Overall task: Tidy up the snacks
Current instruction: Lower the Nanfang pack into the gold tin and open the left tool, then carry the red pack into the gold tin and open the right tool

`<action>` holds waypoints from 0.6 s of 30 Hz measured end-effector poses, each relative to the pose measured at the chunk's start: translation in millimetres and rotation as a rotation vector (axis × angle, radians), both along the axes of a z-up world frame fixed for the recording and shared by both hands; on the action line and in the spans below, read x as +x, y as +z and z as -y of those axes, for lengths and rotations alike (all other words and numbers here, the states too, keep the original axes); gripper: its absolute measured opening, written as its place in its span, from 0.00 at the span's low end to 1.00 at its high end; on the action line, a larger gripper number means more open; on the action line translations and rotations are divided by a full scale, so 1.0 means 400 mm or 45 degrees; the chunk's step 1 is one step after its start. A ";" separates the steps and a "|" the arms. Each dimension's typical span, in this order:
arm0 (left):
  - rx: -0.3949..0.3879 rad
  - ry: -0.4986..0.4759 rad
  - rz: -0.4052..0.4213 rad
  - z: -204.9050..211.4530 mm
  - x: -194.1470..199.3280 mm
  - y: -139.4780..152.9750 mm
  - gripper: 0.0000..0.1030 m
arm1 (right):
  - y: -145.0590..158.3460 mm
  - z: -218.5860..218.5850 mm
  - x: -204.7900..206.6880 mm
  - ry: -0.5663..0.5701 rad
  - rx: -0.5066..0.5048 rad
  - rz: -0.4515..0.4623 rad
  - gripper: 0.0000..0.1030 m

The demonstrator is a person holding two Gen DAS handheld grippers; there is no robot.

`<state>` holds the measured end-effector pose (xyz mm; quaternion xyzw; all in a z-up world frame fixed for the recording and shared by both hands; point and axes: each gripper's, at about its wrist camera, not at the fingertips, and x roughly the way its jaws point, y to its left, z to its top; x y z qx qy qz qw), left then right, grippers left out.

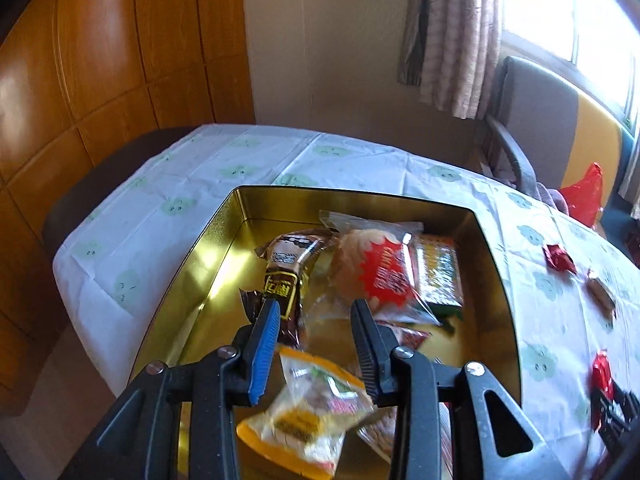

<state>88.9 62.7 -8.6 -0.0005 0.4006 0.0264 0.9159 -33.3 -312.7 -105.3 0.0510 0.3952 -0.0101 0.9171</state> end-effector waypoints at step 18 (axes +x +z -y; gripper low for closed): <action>-0.003 -0.122 -0.008 0.052 -0.104 0.002 0.36 | 0.000 -0.008 0.000 -0.017 -0.025 0.000 0.46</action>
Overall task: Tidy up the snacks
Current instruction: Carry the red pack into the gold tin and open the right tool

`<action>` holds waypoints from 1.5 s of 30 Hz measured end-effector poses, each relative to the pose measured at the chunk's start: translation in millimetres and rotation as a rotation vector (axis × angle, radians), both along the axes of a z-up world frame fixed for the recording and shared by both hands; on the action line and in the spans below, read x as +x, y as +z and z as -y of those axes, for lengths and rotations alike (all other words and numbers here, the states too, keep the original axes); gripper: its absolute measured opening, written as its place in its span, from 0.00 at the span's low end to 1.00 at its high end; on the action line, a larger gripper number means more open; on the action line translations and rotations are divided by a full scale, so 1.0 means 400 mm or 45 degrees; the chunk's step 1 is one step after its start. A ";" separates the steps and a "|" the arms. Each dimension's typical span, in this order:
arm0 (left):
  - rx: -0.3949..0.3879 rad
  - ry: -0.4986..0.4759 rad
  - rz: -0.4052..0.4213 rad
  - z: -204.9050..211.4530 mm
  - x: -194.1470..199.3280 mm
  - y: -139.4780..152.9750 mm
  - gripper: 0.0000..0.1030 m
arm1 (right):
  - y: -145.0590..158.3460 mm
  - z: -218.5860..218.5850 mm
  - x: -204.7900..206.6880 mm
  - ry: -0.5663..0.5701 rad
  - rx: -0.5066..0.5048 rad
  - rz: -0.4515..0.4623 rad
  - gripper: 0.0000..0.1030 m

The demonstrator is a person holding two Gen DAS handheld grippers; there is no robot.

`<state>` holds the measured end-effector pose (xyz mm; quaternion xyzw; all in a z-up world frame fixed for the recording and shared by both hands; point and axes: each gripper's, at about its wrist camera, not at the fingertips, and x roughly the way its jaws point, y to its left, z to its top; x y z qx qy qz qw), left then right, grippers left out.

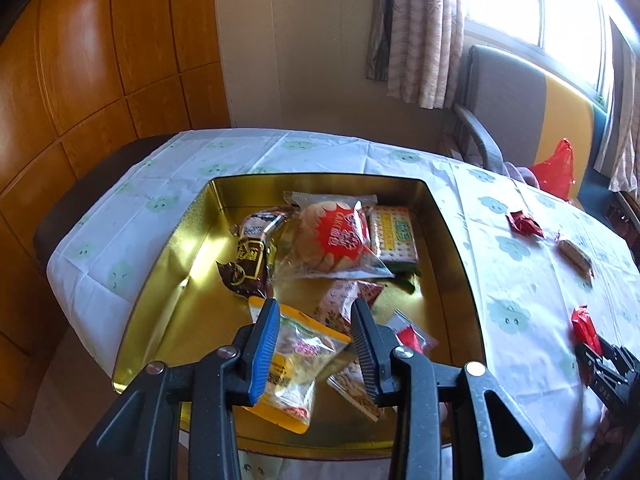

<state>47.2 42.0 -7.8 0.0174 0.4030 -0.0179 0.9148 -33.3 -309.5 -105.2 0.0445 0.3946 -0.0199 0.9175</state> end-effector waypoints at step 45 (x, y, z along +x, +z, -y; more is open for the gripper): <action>-0.002 0.117 -0.033 -0.098 -0.031 -0.047 0.36 | 0.061 -0.129 0.047 0.072 0.252 -0.195 0.39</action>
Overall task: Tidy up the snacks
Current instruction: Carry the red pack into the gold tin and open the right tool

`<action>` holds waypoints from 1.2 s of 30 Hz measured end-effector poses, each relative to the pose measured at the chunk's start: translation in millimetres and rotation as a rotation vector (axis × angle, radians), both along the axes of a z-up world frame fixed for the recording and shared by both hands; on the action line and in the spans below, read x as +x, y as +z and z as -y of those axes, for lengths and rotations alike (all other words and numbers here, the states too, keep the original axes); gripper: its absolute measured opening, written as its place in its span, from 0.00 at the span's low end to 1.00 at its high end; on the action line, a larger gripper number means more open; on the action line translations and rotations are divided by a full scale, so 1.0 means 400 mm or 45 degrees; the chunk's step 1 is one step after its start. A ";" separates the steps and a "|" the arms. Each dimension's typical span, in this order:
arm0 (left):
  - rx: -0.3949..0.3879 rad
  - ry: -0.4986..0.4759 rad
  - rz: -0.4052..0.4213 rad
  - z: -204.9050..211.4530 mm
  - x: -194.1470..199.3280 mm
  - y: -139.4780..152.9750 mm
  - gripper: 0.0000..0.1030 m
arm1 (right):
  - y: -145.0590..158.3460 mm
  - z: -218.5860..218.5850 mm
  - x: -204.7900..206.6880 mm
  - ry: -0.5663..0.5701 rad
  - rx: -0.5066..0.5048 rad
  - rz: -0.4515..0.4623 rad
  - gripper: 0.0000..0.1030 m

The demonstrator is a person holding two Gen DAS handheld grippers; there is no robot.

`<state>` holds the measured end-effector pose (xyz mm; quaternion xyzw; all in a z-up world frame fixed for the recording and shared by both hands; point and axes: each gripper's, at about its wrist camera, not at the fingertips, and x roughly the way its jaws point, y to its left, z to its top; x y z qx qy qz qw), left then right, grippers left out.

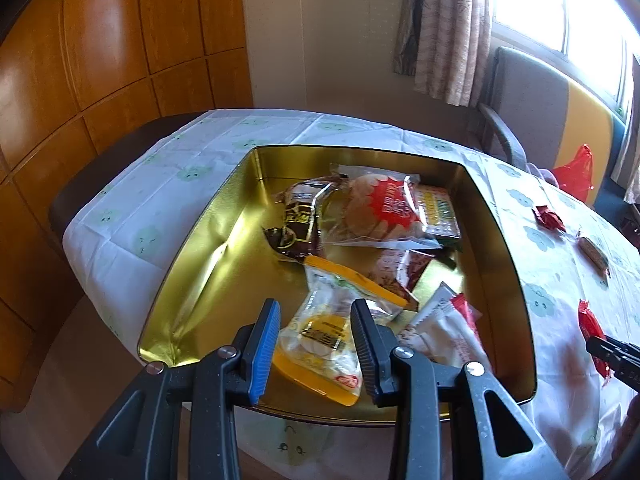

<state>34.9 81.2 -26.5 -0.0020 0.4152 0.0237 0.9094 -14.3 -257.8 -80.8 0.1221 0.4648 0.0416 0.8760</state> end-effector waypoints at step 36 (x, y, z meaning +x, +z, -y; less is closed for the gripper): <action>-0.013 -0.004 0.006 -0.002 -0.010 0.000 0.36 | 0.152 -0.414 0.158 0.384 0.122 0.164 0.48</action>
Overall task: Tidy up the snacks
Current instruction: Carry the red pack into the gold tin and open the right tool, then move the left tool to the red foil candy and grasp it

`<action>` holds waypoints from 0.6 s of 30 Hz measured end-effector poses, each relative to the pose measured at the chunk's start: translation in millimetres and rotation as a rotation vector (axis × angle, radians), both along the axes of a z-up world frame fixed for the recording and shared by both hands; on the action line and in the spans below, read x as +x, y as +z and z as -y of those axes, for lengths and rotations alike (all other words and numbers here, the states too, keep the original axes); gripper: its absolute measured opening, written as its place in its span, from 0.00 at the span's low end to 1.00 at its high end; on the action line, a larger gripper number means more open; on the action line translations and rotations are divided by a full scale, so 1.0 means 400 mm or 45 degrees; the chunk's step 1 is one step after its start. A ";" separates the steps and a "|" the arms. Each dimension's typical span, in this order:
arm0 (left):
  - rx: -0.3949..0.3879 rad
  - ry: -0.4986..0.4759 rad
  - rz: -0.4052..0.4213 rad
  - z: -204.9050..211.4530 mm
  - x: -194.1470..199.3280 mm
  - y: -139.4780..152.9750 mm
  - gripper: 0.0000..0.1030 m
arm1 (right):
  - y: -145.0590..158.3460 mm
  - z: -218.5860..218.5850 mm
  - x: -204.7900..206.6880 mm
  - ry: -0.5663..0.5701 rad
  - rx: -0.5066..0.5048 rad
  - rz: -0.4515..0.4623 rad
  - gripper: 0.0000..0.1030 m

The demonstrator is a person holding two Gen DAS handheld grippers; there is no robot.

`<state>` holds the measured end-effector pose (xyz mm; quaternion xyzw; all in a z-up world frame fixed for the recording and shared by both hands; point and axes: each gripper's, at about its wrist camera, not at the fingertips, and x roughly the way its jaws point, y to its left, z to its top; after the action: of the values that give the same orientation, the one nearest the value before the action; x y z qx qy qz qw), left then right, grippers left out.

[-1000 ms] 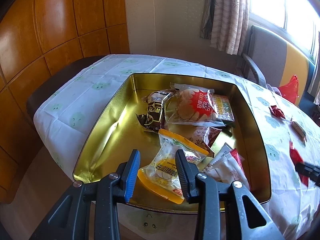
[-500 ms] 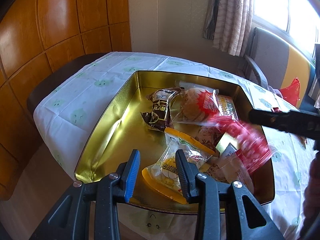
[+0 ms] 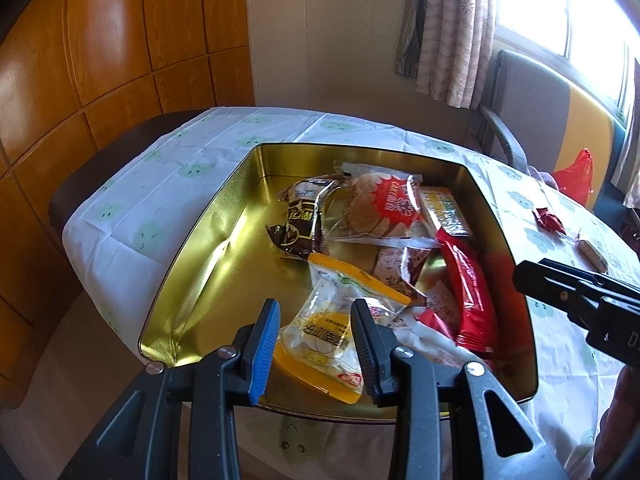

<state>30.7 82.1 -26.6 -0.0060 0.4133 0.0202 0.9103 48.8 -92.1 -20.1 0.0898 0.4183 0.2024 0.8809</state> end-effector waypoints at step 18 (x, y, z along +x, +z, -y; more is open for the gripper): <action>0.046 -0.094 0.025 0.062 -0.025 0.027 0.36 | -0.004 0.133 -0.078 -0.181 0.023 0.034 0.54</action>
<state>20.5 57.5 -15.7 0.0256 0.4040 -0.0060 0.9144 17.6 -145.5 -21.7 0.1247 0.3974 0.1442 0.8976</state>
